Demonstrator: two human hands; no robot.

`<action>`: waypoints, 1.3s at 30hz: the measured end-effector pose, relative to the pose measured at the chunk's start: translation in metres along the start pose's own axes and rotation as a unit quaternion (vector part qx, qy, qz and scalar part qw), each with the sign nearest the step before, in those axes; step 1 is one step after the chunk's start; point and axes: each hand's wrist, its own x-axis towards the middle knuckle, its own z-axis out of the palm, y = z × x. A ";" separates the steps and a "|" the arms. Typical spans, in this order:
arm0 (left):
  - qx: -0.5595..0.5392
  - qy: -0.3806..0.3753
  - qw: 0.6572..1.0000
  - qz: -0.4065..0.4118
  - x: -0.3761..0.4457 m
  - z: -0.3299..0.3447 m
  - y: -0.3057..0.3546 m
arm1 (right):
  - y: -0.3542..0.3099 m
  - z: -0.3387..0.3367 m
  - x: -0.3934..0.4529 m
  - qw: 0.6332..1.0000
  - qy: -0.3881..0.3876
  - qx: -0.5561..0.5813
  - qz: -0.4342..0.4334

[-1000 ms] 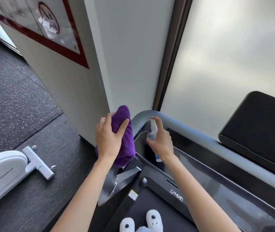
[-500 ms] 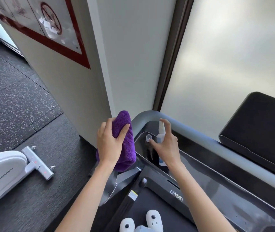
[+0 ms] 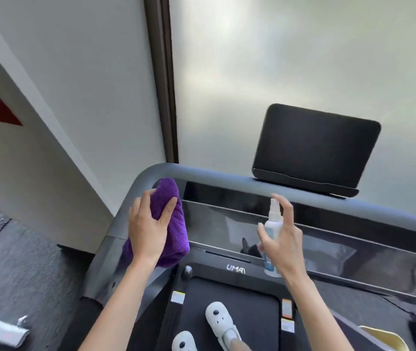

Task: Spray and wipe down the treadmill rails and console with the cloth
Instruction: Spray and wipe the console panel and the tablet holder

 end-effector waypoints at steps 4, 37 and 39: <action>-0.018 -0.027 0.999 -0.012 -0.014 0.020 0.010 | 0.008 -0.013 -0.023 0.998 0.002 -0.069 -0.011; 0.001 -0.065 0.998 0.012 -0.012 0.047 0.025 | 0.016 -0.015 -0.017 0.998 0.001 -0.059 0.007; -0.001 -0.067 0.998 0.009 -0.012 0.048 0.025 | 0.017 -0.018 -0.019 0.998 0.000 -0.067 0.014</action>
